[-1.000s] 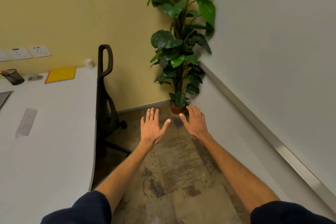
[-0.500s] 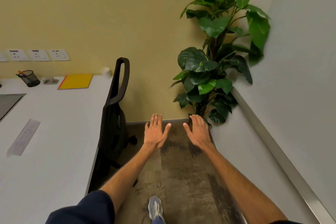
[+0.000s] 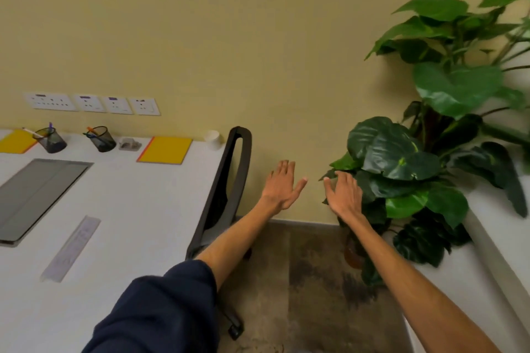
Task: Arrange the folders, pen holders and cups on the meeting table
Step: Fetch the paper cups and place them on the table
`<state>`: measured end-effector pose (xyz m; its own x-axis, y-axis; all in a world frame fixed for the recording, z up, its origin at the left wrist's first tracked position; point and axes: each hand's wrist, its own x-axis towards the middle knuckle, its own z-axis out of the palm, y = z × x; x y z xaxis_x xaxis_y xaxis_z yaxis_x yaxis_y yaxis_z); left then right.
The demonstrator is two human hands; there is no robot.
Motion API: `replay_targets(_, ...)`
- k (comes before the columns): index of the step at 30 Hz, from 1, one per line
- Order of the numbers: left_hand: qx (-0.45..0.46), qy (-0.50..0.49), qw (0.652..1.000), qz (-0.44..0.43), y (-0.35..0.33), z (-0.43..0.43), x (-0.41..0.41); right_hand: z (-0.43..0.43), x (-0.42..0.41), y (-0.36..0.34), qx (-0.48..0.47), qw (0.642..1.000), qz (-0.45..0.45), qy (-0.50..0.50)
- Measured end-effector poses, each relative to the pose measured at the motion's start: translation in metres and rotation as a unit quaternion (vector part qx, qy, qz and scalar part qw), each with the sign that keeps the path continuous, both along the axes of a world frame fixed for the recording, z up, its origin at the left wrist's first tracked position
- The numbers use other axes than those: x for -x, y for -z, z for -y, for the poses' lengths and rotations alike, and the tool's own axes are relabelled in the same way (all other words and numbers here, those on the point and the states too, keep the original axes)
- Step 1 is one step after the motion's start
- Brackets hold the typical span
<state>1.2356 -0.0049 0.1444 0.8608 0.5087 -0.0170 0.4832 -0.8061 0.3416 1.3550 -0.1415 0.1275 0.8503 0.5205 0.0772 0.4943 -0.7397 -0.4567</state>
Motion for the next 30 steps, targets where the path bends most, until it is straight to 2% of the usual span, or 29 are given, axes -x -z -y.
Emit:
replay_targets(3, -0.051, 0.008, 0.999, -0.016, -0.014, -0.046, -0.030, -0.046, -0.025, 0.004, -0.007, 0.999, -0.043, -0.026)
replay_targets(8, -0.016, -0.087, 0.995, 0.050, -0.033, -0.126, -0.069, -0.131, -0.064, 0.001, 0.009, 0.991, -0.084, -0.101)
replay_targets(14, 0.007, -0.216, 0.967, 0.135, -0.052, -0.220, -0.090, -0.228, -0.114, -0.016, 0.027, 0.972, -0.090, -0.217)
replay_targets(18, 0.001, -0.292, 0.949, 0.121, -0.045, -0.259, -0.081, -0.285, -0.135, -0.023, 0.033, 0.956, -0.079, -0.280)
replay_targets(23, -0.022, -0.336, 0.940, 0.054, -0.018, -0.288, -0.058, -0.340, -0.134, -0.015, 0.044, 0.935, -0.112, -0.334)
replay_targets(30, 0.011, -0.396, 0.918, 0.022, 0.027, -0.328, -0.047, -0.415, -0.124, 0.012, 0.074, 0.910, -0.140, -0.383)
